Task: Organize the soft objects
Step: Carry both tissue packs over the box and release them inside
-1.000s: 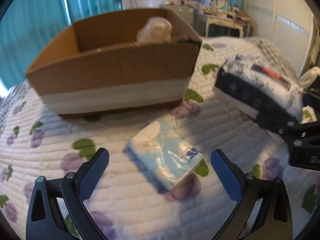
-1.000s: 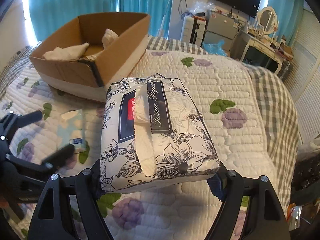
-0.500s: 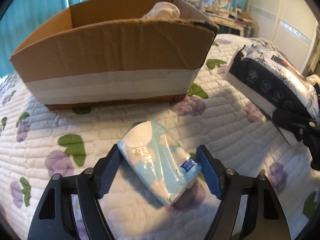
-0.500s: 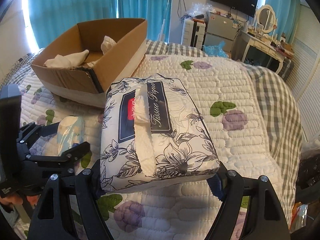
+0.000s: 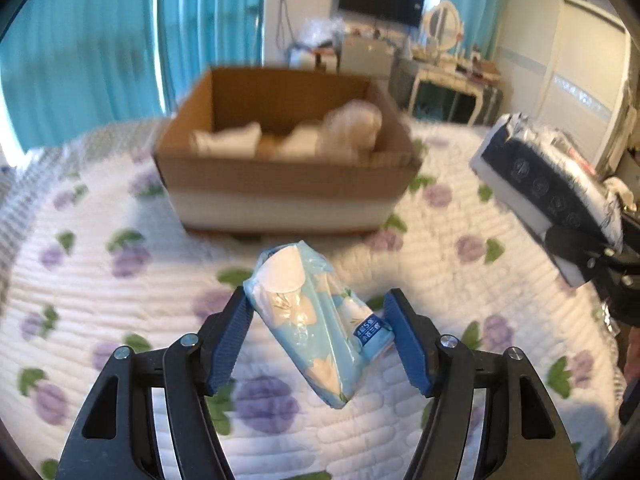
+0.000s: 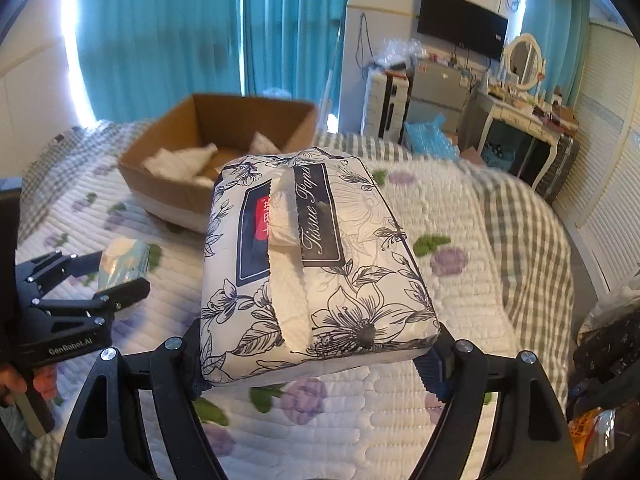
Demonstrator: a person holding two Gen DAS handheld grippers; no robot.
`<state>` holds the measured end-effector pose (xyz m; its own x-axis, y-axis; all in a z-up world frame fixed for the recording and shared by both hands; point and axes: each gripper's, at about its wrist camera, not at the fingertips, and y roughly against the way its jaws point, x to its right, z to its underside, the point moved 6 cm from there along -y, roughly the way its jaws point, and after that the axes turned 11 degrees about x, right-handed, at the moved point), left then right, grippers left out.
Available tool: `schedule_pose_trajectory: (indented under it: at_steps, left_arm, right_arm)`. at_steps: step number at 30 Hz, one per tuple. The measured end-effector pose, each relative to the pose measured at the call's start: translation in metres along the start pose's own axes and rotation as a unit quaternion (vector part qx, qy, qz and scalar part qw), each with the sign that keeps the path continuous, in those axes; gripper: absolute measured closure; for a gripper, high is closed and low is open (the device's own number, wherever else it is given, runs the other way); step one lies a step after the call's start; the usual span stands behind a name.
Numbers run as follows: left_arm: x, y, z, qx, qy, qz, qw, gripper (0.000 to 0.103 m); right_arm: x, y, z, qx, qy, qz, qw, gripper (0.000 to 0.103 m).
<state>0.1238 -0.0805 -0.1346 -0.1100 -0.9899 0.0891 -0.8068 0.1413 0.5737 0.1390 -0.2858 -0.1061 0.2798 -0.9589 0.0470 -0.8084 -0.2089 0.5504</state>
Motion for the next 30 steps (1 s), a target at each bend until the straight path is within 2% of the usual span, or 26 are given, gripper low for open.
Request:
schedule_pose_trajectory:
  at_steps: [9, 16, 20, 23, 30]
  left_arm:
    - [0.002, 0.058, -0.092, 0.086, -0.034, -0.003, 0.9957, 0.036]
    - [-0.007, 0.055, -0.149, 0.12, -0.044, -0.003, 0.9918, 0.036]
    - [-0.016, 0.033, -0.168, 0.128, -0.065, -0.024, 0.9893, 0.036]
    - [-0.022, 0.003, -0.171, 0.119, -0.073, -0.027, 0.9898, 0.036]
    - [-0.044, -0.084, -0.159, 0.078, -0.081, -0.03, 0.9932, 0.036]
  right_arm:
    - [-0.03, 0.054, -0.076, 0.071, 0.025, -0.003, 0.997, 0.024]
    - [-0.063, 0.052, -0.138, 0.11, 0.042, -0.023, 0.993, 0.024]
    - [-0.076, 0.017, -0.163, 0.114, 0.041, -0.031, 0.992, 0.024]
    - [-0.08, -0.021, -0.17, 0.103, 0.034, -0.037, 0.993, 0.024]
    - [-0.071, -0.11, -0.156, 0.063, 0.004, -0.053, 0.997, 0.024]
